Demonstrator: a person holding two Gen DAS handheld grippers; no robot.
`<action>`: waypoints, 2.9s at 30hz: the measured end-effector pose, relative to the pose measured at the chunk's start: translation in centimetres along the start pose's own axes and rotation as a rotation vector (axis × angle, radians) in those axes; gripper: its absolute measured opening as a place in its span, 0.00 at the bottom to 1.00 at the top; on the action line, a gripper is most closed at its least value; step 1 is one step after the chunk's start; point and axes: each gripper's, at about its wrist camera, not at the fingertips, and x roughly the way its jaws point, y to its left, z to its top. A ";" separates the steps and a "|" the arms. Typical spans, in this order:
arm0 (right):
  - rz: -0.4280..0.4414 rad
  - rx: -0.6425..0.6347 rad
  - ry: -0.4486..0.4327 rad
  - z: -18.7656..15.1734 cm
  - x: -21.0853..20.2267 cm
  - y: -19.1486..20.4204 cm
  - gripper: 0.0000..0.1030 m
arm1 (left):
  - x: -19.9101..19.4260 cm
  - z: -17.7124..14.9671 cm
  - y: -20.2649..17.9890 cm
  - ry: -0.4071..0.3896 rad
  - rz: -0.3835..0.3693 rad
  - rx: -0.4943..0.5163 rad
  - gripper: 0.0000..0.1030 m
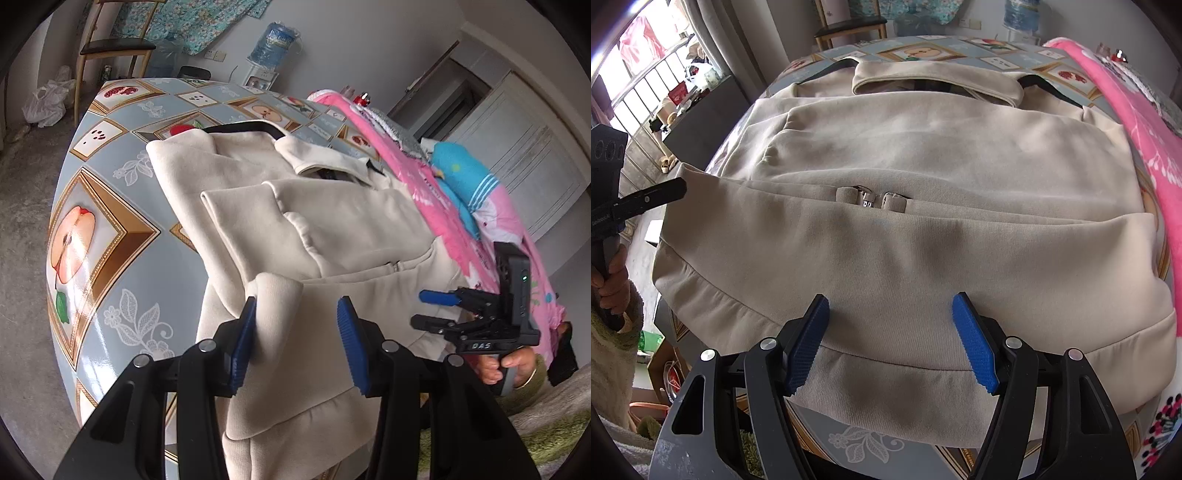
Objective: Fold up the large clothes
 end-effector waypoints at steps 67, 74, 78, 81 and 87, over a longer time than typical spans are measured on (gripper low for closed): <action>0.108 0.352 -0.046 2.4 -2.9 -21.1 0.47 | 4.1 -1.7 -6.4 0.031 0.620 0.029 0.11; 0.268 0.369 0.018 3.2 -2.1 -23.2 0.51 | 4.1 -1.8 -6.4 0.030 0.615 0.026 0.11; 0.356 0.331 0.101 2.7 -2.5 -23.5 0.51 | 4.1 -1.8 -6.4 0.030 0.608 0.026 0.11; 0.367 0.316 0.158 2.6 -1.9 -23.8 0.49 | 4.1 -1.8 -6.2 0.030 0.605 0.028 0.11; 0.456 0.416 0.134 3.5 -0.9 -25.2 0.52 | 4.0 -1.8 -6.2 0.028 0.600 0.024 0.11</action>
